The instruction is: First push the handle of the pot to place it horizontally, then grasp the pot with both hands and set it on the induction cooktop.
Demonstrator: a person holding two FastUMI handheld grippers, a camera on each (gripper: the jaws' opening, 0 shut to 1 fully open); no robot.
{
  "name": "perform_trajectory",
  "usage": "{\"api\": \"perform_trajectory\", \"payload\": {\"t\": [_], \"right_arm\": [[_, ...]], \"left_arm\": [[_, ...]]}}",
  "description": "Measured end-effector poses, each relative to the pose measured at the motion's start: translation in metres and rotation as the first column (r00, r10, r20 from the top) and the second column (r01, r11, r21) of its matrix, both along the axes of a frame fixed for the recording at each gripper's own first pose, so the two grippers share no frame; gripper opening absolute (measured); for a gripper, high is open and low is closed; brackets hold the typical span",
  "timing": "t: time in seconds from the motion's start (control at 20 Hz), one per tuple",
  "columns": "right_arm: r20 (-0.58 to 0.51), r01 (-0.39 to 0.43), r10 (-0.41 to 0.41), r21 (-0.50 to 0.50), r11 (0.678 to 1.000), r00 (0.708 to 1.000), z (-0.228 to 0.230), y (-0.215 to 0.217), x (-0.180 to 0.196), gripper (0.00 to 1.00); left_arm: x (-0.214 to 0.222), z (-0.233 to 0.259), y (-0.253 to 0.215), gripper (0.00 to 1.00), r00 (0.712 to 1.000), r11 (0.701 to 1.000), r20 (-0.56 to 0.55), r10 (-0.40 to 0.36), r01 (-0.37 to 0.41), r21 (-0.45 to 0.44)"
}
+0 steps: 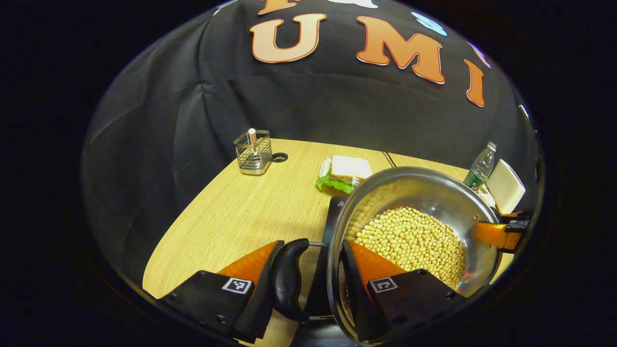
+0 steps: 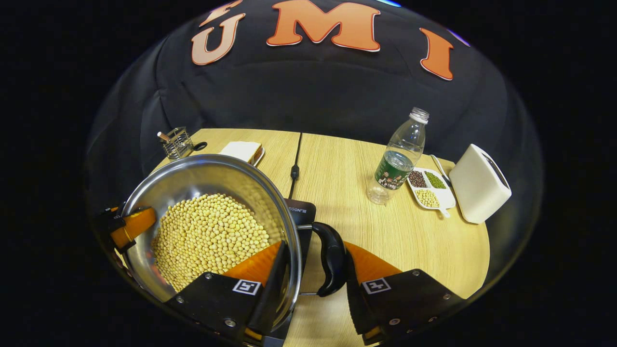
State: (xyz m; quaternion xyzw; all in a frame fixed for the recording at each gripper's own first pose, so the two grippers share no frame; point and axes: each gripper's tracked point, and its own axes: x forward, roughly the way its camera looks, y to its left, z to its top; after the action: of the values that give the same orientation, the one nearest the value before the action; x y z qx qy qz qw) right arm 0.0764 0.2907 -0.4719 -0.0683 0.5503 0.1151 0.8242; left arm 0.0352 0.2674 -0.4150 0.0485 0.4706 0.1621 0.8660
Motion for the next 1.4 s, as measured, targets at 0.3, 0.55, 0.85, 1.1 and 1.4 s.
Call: {"api": "perform_trajectory", "payload": {"t": [0.3, 0.55, 0.85, 1.1, 1.4], "right_arm": [[-0.012, 0.021, -0.021, 0.004, 1.0, 1.0, -0.004, -0.001, 0.0, 0.62], [0.022, 0.029, -0.03, 0.049, 0.998, 0.999, -0.004, -0.003, 0.001, 0.67], [0.187, 0.119, -0.162, 0.223, 0.968, 0.969, 0.067, -0.025, 0.026, 0.73], [0.328, 0.091, -0.19, 0.294, 0.951, 0.925, 0.139, -0.056, 0.022, 0.72], [0.484, 0.052, -0.175, 0.257, 0.965, 0.858, 0.197, -0.106, 0.022, 0.76]], "left_arm": [[-0.001, -0.009, 0.002, 0.74, 1.0, 1.0, -0.013, 0.012, -0.012, -0.007], [-0.003, -0.008, 0.003, 0.86, 0.997, 0.997, -0.004, 0.076, -0.075, 0.019], [-0.002, 0.004, 0.005, 0.86, 0.987, 0.988, 0.056, 0.149, -0.15, 0.019], [-0.003, 0.004, 0.006, 0.86, 0.99, 0.99, 0.044, 0.133, -0.135, 0.039], [-0.007, 0.009, 0.007, 0.87, 0.989, 0.989, 0.042, 0.139, -0.141, 0.048]]}}
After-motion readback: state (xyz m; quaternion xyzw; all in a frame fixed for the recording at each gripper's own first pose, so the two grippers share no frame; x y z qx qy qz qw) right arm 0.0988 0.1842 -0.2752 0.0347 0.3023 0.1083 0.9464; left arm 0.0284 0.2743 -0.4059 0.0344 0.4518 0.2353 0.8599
